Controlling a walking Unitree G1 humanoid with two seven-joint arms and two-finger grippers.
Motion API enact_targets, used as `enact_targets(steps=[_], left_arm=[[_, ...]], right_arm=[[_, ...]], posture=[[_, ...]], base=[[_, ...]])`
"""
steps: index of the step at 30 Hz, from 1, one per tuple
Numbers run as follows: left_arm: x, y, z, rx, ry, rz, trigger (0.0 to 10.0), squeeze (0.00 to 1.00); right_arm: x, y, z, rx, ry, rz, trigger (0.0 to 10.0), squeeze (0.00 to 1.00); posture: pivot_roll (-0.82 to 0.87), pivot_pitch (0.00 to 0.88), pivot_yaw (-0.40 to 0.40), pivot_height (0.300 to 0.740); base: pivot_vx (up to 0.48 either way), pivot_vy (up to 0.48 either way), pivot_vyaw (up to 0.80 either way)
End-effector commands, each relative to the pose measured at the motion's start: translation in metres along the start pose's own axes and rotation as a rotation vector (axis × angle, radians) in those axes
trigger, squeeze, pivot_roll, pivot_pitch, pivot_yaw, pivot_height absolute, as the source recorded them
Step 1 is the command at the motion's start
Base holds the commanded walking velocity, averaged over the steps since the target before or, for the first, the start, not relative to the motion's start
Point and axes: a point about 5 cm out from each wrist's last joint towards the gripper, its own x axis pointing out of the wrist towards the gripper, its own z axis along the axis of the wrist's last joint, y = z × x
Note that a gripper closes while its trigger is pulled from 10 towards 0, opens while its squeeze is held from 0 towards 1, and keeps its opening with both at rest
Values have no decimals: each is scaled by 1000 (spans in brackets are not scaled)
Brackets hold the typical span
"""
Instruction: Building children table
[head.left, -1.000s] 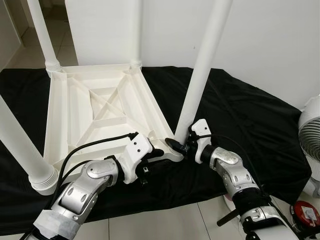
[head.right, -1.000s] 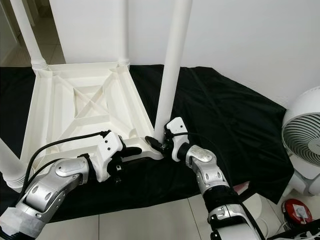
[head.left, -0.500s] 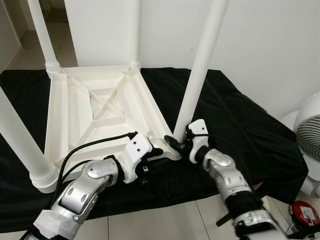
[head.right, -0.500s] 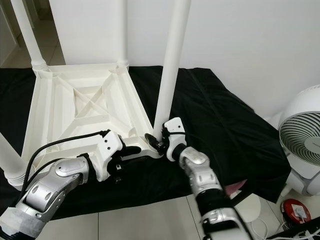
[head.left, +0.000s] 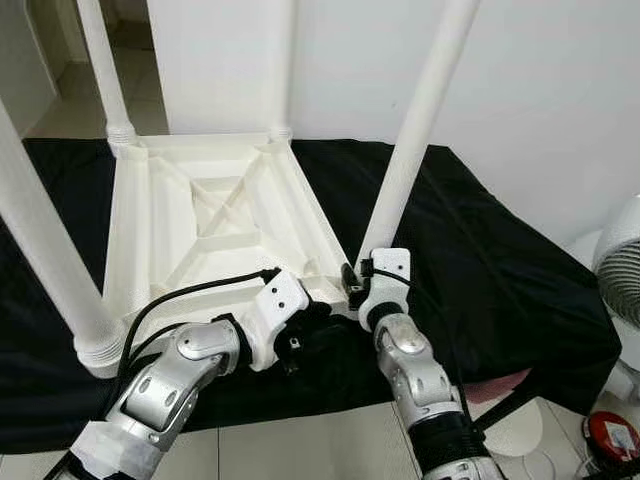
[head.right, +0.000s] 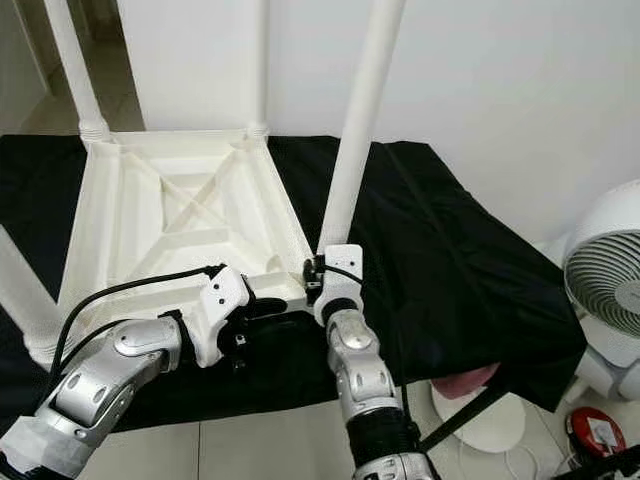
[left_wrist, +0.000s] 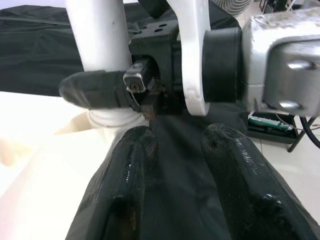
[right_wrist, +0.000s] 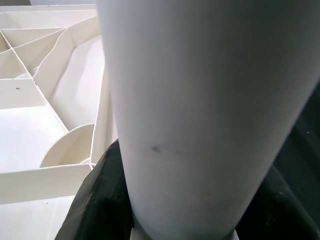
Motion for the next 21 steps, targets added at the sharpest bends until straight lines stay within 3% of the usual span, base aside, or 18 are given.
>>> enact_targets(steps=[1,2,3,13,14,21], left_arm=[[2,-5,2,17,4,-44,10000,0],[3,-4,1,16,5,-43,10000,0],[3,-4,1,16,5,-42,10000,0],[2,-3,0,16,8,-37,10000,0],[2,-3,0,17,8,-38,10000,0],[2,-1,0,24,7,-14,10000,0]], right_arm=[[-1,-3,-6,0,50,3,10000,0],[0,-4,-5,-1,51,6,10000,267],[0,-5,-5,5,51,6,10000,1000],[-2,1,1,-17,20,31,10000,1000],[-2,0,2,-9,12,41,10000,0],[0,-6,15,-15,-60,88,10000,0]], posture=[[60,13,-96,740],[64,13,-99,740],[64,13,-99,740],[65,12,-99,740],[65,10,-98,740],[63,13,-96,740]], base=[[0,0,0],[0,0,0],[0,0,0],[0,0,0],[0,0,0],[0,0,0]])
